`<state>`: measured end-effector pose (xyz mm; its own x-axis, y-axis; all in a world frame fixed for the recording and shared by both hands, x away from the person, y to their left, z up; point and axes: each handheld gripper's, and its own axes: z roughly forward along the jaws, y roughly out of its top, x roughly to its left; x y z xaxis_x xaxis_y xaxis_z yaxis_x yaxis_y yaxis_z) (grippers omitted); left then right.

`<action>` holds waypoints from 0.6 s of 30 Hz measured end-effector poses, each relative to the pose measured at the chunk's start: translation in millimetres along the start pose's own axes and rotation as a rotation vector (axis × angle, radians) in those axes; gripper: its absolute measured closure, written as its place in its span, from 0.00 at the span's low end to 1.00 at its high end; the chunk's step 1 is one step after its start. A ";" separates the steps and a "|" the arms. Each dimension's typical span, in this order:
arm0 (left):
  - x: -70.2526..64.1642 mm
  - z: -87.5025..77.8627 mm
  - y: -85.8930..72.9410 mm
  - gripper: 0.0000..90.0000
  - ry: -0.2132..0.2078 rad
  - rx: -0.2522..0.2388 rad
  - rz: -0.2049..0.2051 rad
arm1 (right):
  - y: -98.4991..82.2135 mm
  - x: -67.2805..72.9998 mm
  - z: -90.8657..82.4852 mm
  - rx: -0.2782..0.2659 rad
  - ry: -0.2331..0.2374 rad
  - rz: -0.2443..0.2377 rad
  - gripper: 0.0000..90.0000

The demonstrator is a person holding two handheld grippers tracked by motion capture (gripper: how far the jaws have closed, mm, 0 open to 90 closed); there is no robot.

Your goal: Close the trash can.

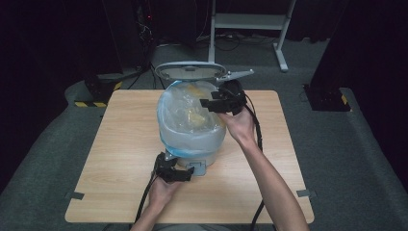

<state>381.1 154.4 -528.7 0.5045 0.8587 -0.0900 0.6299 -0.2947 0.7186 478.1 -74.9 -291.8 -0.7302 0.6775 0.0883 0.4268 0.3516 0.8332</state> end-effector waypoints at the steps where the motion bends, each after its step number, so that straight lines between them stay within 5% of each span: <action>1: 0.2 -0.2 0.0 0.01 -0.001 0.002 0.003 | -0.1 0.4 -4.1 -0.013 -0.001 -0.002 0.51; 4: 0.2 -0.2 0.0 0.01 -0.001 0.002 0.003 | -2.6 2.4 -15.3 -0.033 0.006 -0.018 0.63; 7: 0.4 -0.3 0.1 0.01 -0.001 0.004 0.006 | -7.5 10.5 -17.9 0.012 -0.012 -0.079 0.81; 18: -1.4 0.9 -0.2 0.01 -0.006 -0.015 -0.018 | -7.9 17.5 16.7 0.155 -0.065 -0.151 0.95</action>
<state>380.8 152.9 -529.3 0.4966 0.8613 -0.1074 0.6302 -0.2728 0.7269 470.9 -55.0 -306.0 -0.7582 0.6481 -0.0712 0.3958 0.5443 0.7397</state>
